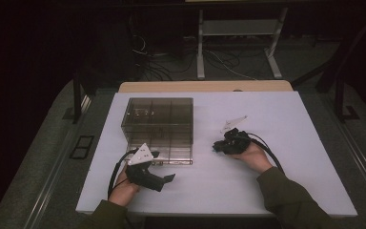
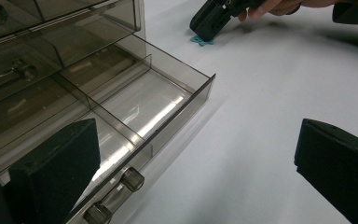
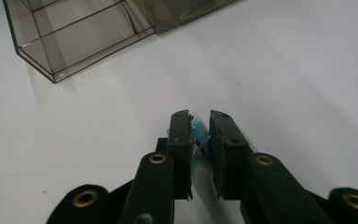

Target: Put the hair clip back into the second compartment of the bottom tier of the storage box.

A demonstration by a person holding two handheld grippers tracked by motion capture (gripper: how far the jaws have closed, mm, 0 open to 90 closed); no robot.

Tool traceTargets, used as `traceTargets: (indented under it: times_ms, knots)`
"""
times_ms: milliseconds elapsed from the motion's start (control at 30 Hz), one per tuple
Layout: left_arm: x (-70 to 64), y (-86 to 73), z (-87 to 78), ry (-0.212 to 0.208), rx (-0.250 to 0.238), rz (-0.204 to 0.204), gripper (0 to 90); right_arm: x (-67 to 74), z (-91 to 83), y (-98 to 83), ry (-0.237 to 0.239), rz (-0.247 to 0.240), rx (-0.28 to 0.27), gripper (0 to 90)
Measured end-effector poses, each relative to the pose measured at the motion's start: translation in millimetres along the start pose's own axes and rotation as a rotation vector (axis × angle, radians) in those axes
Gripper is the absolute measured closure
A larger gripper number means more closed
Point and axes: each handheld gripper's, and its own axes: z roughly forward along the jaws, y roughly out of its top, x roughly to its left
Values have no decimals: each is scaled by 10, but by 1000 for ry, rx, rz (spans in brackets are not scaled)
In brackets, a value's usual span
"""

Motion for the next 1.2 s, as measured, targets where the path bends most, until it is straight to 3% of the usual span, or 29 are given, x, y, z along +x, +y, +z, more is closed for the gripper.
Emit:
traceTargets:
  times_ms: [600,1200]
  knots:
    - [1,0,2,-15,3,-2,0,-13,-6,1,34,21,-20,871]
    - [-6,4,-4,-10,1,9,0,-38,-105,24,53,39,-59,877]
